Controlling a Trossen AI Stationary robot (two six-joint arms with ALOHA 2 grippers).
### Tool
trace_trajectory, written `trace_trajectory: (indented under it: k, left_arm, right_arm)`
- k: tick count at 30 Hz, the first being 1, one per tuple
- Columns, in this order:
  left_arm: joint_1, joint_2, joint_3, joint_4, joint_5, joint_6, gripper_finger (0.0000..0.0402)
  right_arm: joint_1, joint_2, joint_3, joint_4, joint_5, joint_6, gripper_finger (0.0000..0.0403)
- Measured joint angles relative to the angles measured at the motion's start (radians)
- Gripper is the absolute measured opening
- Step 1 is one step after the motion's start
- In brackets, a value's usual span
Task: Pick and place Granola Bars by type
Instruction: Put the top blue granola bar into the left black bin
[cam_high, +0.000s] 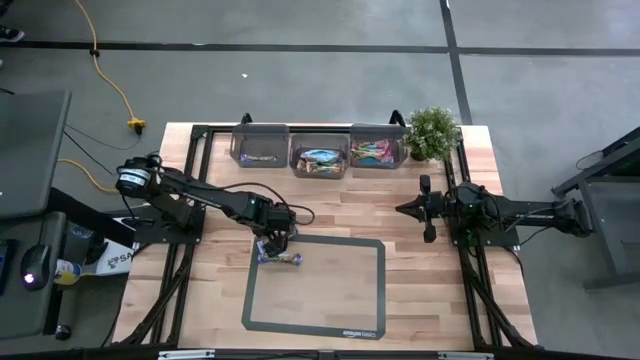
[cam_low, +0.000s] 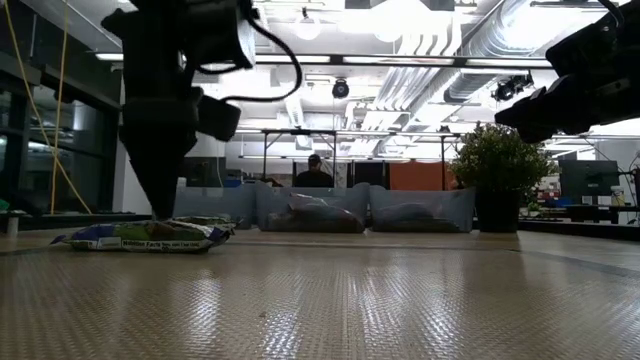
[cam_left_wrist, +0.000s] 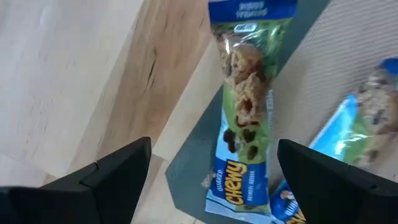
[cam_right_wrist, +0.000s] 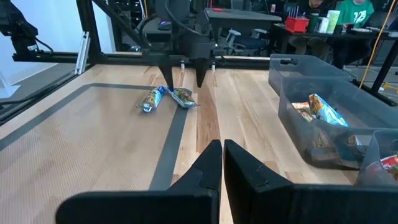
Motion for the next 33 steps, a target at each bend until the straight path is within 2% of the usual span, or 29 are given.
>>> trace_trajectory:
  k: [11, 23, 33]
  left_arm:
    - [0.000, 0.105, 0.003, 0.048, 0.039, 0.012, 0.0347]
    - [0.000, 0.128, 0.002, 0.063, 0.064, 0.012, 0.0345]
    - [0.001, 0.130, 0.000, 0.062, 0.063, 0.012, 0.0275]
  right_arm:
    - [0.000, 0.002, 0.000, 0.001, 0.000, 0.000, 0.0000]
    - [0.000, 0.001, 0.000, 0.001, 0.000, 0.000, 0.0000]
    - [0.000, 0.001, 0.000, 0.001, 0.000, 0.000, 0.0000]
